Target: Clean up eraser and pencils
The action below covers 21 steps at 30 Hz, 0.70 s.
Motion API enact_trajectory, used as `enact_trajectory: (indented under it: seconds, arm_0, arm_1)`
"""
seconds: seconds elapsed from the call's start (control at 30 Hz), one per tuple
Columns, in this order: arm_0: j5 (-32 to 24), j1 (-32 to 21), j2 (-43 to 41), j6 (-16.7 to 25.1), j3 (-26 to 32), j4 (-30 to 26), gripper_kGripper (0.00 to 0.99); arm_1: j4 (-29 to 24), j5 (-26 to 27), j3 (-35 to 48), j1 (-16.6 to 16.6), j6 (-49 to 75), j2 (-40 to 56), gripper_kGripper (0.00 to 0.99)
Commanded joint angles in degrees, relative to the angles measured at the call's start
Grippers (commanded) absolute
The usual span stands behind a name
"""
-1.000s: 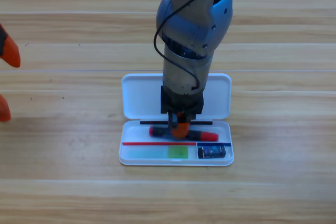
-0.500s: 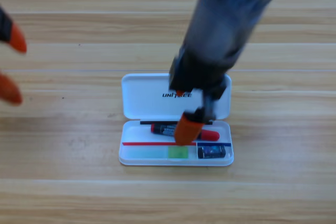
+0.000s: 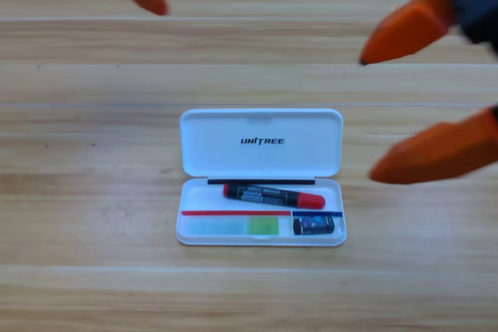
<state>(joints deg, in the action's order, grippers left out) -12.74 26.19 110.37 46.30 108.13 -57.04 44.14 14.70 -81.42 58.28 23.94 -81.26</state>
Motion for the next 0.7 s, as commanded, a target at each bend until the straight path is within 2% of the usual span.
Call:
enact_trajectory:
  seconds: [0.03,0.27,0.5,0.7]
  arm_0:
    - [-4.3,-1.4,10.1,0.1,-1.4,4.8,0.000]
    - [-9.0,-1.7,15.7,0.1,-5.7,9.8,0.000]
    - [-14.2,-1.8,20.8,0.6,-6.4,9.8,0.000]
    - [-19.1,-2.2,23.1,1.1,-5.8,8.6,0.000]
  arm_1:
    - [-2.1,2.5,4.2,0.8,-0.6,5.6,0.976]
    - [-2.7,4.8,6.2,0.5,-0.6,9.2,0.976]
    - [-3.8,5.2,7.6,0.5,-0.6,12.6,0.976]
    - [-4.1,5.5,8.0,0.5,-0.6,11.5,0.976]
